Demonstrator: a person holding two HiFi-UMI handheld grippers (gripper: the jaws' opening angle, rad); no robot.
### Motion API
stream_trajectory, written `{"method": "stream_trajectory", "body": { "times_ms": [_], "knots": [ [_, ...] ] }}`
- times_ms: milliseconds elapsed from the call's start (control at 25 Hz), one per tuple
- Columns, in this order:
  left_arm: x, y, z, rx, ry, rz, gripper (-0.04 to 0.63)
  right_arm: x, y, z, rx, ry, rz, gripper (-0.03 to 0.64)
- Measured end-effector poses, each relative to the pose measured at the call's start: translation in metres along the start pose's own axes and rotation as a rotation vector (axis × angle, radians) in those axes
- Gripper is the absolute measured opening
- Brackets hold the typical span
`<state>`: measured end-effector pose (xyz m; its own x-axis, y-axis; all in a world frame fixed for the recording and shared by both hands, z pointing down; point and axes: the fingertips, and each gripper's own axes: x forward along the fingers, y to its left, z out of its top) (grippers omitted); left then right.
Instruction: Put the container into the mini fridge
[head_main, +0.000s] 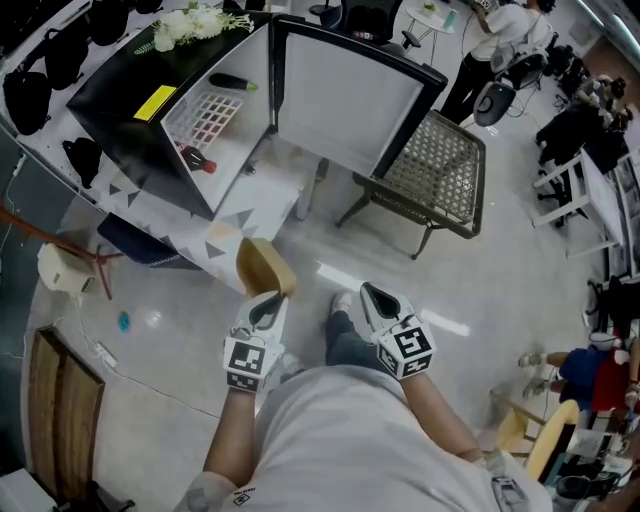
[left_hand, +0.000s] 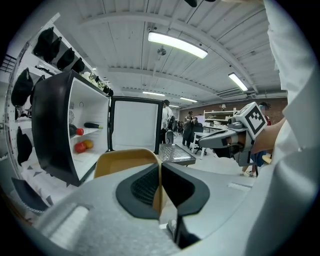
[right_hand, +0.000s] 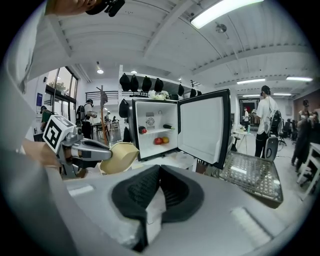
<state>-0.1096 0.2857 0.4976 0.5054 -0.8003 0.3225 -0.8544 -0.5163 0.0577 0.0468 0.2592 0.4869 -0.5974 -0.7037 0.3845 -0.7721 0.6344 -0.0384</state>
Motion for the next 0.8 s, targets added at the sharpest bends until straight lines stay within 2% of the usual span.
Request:
{"method": "stream_trajectory", "body": {
  "times_ms": [480,800],
  "knots": [
    [0.102,0.044,0.027,0.025,0.073,0.055,0.026,0.081,-0.097,0.029,0.021,-0.007,0.074,0.003],
    [0.186,0.066,0.056,0.035,0.125,0.134,0.026,0.12,-0.171,0.055,0.012,-0.015,0.158,0.003]
  ]
}}
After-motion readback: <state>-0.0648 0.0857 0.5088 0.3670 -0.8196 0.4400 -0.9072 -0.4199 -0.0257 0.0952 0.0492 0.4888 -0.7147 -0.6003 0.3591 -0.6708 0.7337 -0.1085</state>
